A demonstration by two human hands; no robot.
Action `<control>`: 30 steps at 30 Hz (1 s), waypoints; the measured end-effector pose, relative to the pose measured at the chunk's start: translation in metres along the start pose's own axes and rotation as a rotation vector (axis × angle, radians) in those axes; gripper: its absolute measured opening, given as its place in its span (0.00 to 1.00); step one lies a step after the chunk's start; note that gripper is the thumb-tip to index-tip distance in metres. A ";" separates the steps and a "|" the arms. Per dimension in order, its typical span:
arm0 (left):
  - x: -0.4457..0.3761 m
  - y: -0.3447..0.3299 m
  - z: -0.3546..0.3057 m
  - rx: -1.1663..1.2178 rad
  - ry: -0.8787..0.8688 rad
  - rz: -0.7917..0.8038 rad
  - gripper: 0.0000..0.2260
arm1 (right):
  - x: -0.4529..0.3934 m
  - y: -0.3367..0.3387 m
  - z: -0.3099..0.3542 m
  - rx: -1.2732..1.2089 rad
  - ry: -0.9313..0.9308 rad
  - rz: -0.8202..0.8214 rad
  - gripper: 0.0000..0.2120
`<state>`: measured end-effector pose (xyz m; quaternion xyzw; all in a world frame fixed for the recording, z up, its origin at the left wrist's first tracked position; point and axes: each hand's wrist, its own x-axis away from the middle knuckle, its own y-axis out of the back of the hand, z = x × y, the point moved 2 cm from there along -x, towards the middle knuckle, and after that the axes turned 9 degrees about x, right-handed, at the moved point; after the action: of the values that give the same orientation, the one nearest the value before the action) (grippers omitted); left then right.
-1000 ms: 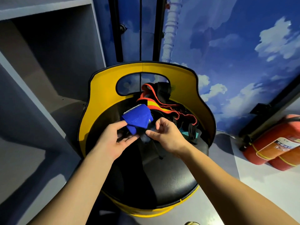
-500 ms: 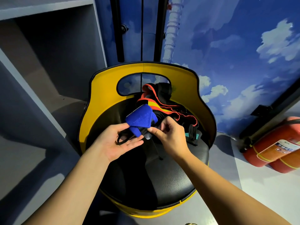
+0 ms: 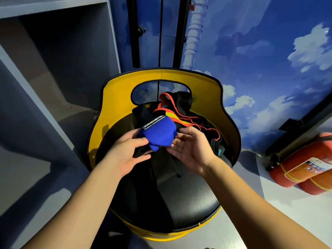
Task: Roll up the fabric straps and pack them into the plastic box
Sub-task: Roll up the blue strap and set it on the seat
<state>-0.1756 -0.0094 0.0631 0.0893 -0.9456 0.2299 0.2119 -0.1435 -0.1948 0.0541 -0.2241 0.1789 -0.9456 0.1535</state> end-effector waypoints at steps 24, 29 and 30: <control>0.009 -0.010 0.004 0.068 0.042 0.212 0.21 | 0.005 -0.007 -0.001 0.160 0.266 0.085 0.19; 0.004 -0.007 0.005 0.000 0.016 0.225 0.20 | 0.006 -0.001 0.006 0.296 0.201 0.149 0.20; 0.003 -0.005 0.005 -0.020 0.017 0.214 0.20 | 0.006 0.000 0.010 0.337 0.199 0.130 0.21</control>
<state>-0.1788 -0.0170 0.0622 -0.0164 -0.9502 0.2424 0.1951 -0.1437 -0.1997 0.0641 -0.0884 0.0464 -0.9678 0.2312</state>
